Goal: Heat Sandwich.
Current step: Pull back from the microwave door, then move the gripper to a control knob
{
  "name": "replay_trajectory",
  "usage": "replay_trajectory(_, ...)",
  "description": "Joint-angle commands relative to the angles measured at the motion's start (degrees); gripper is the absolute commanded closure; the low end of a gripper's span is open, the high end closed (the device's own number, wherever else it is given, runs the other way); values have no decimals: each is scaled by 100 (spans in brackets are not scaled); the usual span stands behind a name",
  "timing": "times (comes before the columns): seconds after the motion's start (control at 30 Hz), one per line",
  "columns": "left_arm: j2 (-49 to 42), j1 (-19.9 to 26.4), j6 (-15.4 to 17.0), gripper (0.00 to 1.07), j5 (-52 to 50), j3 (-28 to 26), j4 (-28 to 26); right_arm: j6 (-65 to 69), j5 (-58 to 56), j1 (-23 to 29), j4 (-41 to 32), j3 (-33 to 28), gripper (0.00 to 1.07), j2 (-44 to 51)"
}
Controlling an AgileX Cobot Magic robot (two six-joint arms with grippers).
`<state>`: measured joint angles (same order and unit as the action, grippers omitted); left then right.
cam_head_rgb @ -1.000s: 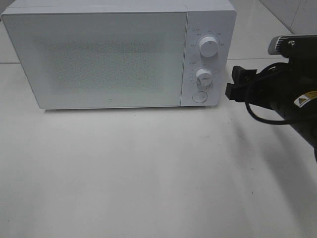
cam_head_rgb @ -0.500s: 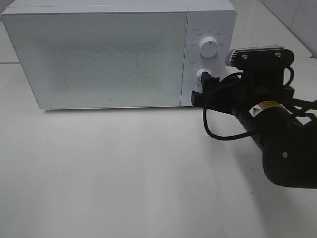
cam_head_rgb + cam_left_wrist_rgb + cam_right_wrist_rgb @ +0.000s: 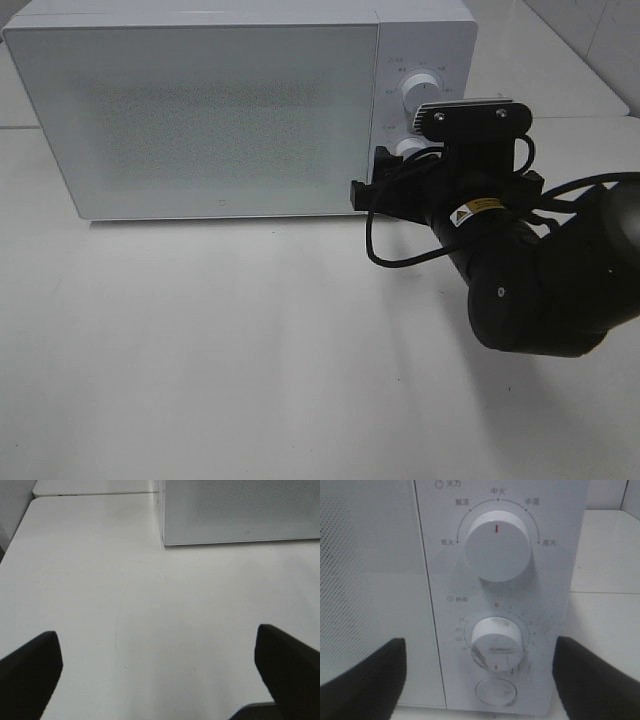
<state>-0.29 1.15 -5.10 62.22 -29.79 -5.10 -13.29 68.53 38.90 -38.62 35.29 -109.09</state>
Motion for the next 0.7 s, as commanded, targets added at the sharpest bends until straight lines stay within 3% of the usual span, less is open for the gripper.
replay_trajectory(0.03, -92, -11, 6, 9, -57, 17, -6, 6, 120, -11, -57, 206, 31, -103)
replay_trajectory(0.7, -92, -11, 6, 9, -57, 17, -6, 235, -183, -344, -63, 1037, 31, -940)
